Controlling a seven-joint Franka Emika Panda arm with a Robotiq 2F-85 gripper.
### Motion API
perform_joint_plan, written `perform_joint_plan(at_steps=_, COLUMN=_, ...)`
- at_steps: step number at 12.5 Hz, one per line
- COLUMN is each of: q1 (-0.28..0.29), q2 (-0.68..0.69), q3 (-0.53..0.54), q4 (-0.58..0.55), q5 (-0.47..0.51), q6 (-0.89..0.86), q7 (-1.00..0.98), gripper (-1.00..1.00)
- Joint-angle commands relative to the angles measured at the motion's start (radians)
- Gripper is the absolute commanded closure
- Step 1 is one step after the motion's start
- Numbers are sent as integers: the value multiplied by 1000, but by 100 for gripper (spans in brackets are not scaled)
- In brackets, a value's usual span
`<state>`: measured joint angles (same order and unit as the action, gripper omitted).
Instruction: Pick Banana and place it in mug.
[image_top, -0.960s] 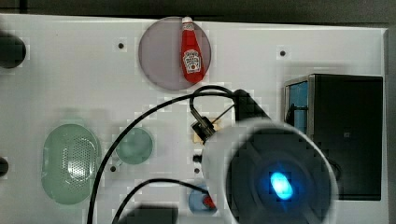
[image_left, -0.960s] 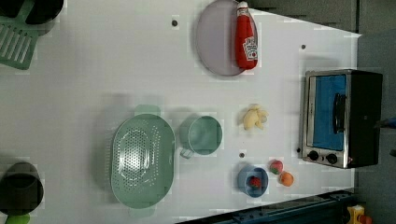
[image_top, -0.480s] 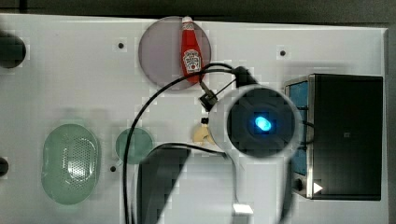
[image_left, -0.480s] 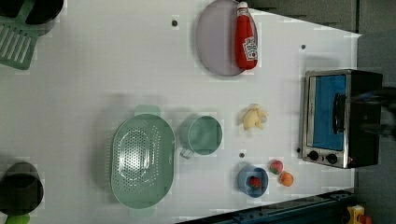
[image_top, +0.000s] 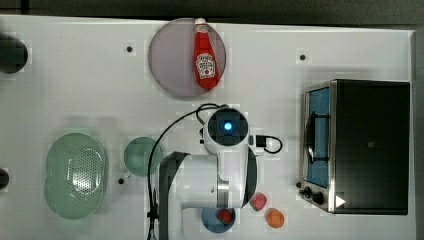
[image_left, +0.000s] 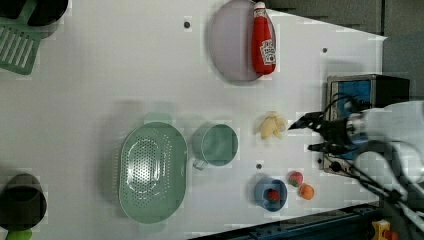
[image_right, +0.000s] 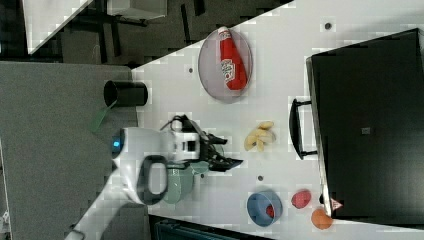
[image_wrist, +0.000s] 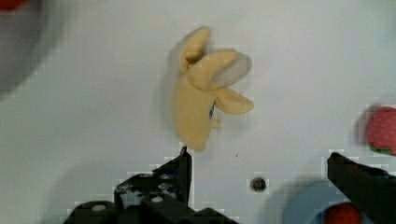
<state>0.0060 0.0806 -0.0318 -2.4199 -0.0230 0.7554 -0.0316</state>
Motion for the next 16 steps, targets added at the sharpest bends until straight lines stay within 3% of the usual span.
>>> perform_joint_plan(at_steps=1, q1=-12, q2=80, q3=-4, q4=0, q5=5, q6=164, q7=-211, gripper=-100)
perform_joint_plan(at_steps=7, q1=-14, q2=271, q3=-2, q4=-2, q5=5, q6=381, q7=-253, gripper=-93)
perform_joint_plan(at_steps=13, q1=-14, q2=286, q3=0, q4=-16, q5=5, q6=423, q7=-253, gripper=43)
perform_joint_plan(at_steps=16, q1=-16, q2=228, q3=-1, q4=-19, q5=5, q6=418, q7=-253, gripper=43)
